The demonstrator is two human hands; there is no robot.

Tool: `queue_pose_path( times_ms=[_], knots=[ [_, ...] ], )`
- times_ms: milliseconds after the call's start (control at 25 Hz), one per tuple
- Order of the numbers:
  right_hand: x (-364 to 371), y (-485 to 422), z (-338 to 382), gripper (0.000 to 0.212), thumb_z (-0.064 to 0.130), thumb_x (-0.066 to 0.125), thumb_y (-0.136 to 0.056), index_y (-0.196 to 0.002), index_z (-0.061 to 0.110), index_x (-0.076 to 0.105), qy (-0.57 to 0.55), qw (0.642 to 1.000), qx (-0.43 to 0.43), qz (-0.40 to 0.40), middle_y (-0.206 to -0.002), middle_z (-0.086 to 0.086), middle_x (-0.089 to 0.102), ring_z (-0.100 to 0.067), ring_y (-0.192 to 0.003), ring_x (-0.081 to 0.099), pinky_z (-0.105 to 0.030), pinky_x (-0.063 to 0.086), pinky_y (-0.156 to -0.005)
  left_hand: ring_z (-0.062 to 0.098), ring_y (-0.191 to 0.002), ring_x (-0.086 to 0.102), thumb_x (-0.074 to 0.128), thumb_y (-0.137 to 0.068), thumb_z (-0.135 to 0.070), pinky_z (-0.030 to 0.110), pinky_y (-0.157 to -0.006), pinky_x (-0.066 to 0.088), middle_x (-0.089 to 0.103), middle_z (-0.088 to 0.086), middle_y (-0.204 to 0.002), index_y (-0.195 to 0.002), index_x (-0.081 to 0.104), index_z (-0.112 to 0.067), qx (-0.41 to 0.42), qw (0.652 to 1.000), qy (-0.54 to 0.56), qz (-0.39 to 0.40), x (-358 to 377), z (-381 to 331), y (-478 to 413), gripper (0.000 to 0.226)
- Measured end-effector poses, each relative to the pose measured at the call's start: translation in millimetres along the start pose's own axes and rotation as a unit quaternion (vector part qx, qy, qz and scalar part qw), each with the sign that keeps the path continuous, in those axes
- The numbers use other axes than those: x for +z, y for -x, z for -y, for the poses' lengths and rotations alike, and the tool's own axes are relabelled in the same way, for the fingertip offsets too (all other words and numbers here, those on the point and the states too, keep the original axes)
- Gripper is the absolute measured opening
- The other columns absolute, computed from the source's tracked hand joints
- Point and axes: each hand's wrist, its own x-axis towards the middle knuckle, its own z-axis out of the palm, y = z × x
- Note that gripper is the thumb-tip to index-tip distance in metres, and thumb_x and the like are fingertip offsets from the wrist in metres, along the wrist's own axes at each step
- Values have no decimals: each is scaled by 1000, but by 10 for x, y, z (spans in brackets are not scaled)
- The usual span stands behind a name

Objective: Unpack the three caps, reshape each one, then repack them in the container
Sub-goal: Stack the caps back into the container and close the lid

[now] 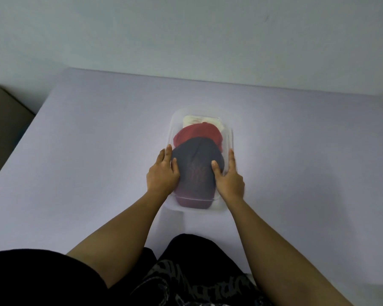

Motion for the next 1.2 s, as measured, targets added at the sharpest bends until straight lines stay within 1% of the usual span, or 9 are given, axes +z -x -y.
queue_pose_path(
  times_ms=[320, 480, 560, 720, 840, 920, 960, 1040, 1200],
  knots=[
    [-68, -11, 47, 57, 50, 27, -97, -148, 38, 5, -3, 1000, 20, 7, -127, -12, 58, -33, -105, 60, -40, 49, -89, 33, -121, 53, 27, -100, -33, 46, -95, 48, 33, 3, -153, -149, 21, -24, 2, 999, -32, 3, -44, -11, -38, 51],
    [-71, 51, 46, 63, 54, 29, -95, -148, 38, -1, -5, 1000, 20, -5, -129, -12, 58, -34, -105, 61, -40, 50, -88, 33, -124, 51, 24, -100, -35, 47, -97, 47, 25, 2, -156, -150, 17, -27, 0, 1000, -23, 13, -11, 6, 13, 51],
    [-69, 40, 36, 71, 57, 36, -92, -148, 35, -2, -43, 998, 54, -9, -134, -12, 54, -36, -109, 59, -42, 49, -90, 32, -127, 49, 23, -101, -37, 47, -98, 46, 23, 2, -157, -150, 16, -27, -2, 1000, -15, 19, -28, 18, -14, 51],
    [-78, 23, -14, 76, 62, 49, -85, -145, 20, 25, -115, 988, 97, 38, -140, -10, 48, -35, -124, 48, -43, 41, -100, 31, -121, 53, 29, -100, -37, 46, -94, 47, 29, 5, -153, -147, 24, -22, -7, 1000, 4, 14, -29, -22, -36, 49],
    [-92, -2, -2, 74, 55, 52, -87, -144, 15, 27, -144, 985, 89, 42, -141, -12, 47, -34, -126, 47, -39, 40, -101, 31, -109, 57, 44, -93, -33, 41, -81, 50, 39, 10, -141, -133, 36, -16, -27, 1000, 9, 6, -104, -100, -204, 45],
    [-77, -30, 0, 74, 55, 52, -87, -144, 15, 27, -133, 986, 91, 38, -140, -13, 47, -35, -124, 48, -40, 41, -100, 32, -130, 41, 48, -91, -34, 43, -95, 45, 28, 11, -151, -139, 30, -13, -9, 1000, 2, 14, -150, -189, -439, 56],
    [-61, -39, -5, 74, 55, 52, -87, -144, 15, 28, -130, 987, 91, 35, -140, -13, 48, -35, -124, 48, -41, 42, -100, 30, -141, 25, 44, -94, -36, 43, -107, 35, 16, 10, -157, -146, 21, -12, 11, 1000, -5, 28, -163, -242, -584, 62],
    [-41, -56, -17, 75, 56, 53, -86, -144, 15, 28, -130, 987, 89, 27, -139, -12, 48, -35, -123, 49, -41, 42, -100, 24, -147, 3, 32, -99, -37, 39, -116, 15, -1, 7, -160, -151, 4, -11, 56, 996, -30, 60, -193, -352, -881, 64],
    [-10, -87, -54, 74, 57, 54, -85, -142, 16, 31, -122, 989, 87, 16, -136, -12, 52, -34, -120, 52, -40, 44, -98, 23, -147, 4, 23, -101, -37, 39, -117, 13, 0, 8, -160, -151, 3, -10, 112, 982, -106, 111, -215, -408, -1255, 60]
  ],
)
